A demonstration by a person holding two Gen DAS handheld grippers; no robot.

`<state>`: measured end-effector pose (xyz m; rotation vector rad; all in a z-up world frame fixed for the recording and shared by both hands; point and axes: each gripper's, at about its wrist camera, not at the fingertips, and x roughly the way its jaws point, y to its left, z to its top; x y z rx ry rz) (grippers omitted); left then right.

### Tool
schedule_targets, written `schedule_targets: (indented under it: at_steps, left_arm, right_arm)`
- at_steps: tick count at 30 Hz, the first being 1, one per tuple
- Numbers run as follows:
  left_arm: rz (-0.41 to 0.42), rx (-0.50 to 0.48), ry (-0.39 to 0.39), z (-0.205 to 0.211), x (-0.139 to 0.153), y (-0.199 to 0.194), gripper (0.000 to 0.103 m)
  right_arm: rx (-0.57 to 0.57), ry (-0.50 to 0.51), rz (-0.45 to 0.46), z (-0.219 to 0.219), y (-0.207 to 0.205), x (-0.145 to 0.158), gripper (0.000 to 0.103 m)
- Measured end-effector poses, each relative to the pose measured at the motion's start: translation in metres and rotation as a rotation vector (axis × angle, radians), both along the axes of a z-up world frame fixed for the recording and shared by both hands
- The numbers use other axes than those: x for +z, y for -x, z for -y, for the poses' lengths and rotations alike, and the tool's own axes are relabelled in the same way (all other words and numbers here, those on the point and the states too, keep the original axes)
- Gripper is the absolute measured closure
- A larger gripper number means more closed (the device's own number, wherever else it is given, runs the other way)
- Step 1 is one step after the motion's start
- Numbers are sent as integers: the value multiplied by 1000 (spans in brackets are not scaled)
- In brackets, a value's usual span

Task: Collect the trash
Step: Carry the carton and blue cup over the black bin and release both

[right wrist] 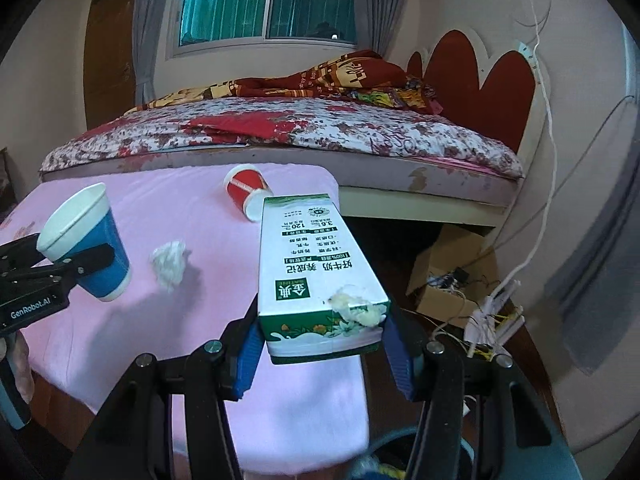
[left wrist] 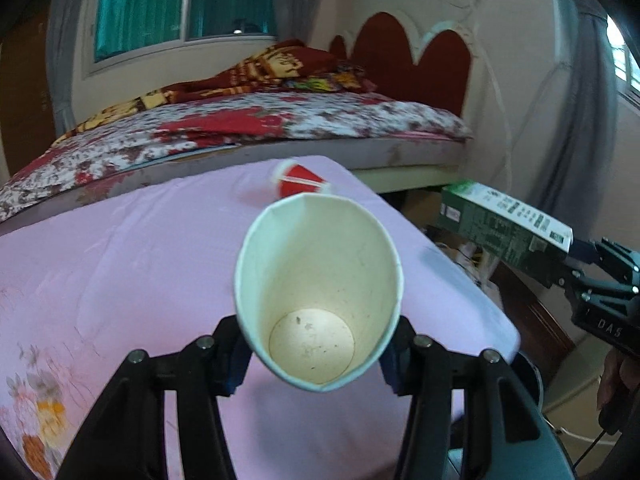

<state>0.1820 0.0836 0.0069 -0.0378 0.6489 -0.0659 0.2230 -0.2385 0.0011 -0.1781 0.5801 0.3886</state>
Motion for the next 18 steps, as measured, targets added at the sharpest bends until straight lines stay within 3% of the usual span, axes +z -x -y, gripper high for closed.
schedule_targets:
  at_steps: [8,18]
  left_arm:
    - [-12,-95,14,48,-1,22,50]
    - [-33,-214,5,112,-9,32,50]
  right_arm:
    - [-73,3,-5,74,53,0,46]
    - [-139,5,-47,134,78,-19,46]
